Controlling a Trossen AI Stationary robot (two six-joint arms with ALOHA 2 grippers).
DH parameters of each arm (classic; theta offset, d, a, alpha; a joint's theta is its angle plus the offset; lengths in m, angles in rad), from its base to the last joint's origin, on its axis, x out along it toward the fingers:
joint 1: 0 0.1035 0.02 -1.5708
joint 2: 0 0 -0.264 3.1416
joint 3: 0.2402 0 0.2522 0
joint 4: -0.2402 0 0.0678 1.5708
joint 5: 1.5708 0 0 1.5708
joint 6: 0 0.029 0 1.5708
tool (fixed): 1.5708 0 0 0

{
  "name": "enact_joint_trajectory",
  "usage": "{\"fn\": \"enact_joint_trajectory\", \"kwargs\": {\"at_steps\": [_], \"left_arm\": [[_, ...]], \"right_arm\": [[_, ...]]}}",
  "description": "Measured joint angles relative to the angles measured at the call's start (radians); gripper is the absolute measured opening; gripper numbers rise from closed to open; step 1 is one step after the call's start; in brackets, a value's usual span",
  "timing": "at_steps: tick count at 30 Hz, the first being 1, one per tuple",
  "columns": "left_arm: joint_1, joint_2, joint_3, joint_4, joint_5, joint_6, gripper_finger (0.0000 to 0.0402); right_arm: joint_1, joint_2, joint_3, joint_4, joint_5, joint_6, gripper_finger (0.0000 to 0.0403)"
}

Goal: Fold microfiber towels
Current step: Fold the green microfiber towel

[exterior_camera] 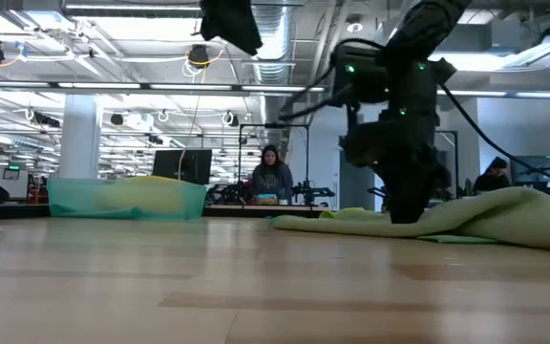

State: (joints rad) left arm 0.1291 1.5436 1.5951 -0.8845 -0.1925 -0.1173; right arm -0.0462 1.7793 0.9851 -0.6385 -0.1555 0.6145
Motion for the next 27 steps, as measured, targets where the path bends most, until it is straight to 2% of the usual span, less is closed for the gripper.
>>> {"fn": "enact_joint_trajectory", "kwargs": {"at_steps": [5, 10, 13, 17, 21, 27], "left_arm": [[0.000, -0.006, 0.000, -0.099, -0.005, -0.011, 0.0130], [0.000, -0.005, -0.001, -0.174, -0.006, -0.036, 0.0130], [0.000, -0.005, -0.001, -0.197, -0.006, -0.049, 0.0130], [-0.001, -0.005, -0.001, -0.248, -0.003, -0.063, 0.0130], [-0.024, -0.005, -0.006, -0.298, 0.001, -0.064, 0.0130], [-0.077, -0.005, -0.049, -0.313, 0.019, -0.077, 0.0130]], "right_arm": [[0.072, 0.053, 0.078, 0.038, -0.018, -0.021, 0.0134], [0.132, 0.122, 0.140, 0.131, -0.105, -0.024, 0.0134], [0.161, 0.154, 0.175, 0.154, -0.117, -0.038, 0.0134], [0.164, 0.139, 0.184, 0.108, -0.083, -0.048, 0.0134], [0.163, 0.067, 0.183, 0.071, -0.002, -0.048, 0.0134], [0.162, -0.038, 0.184, 0.000, 0.061, -0.048, 0.0134]]}}
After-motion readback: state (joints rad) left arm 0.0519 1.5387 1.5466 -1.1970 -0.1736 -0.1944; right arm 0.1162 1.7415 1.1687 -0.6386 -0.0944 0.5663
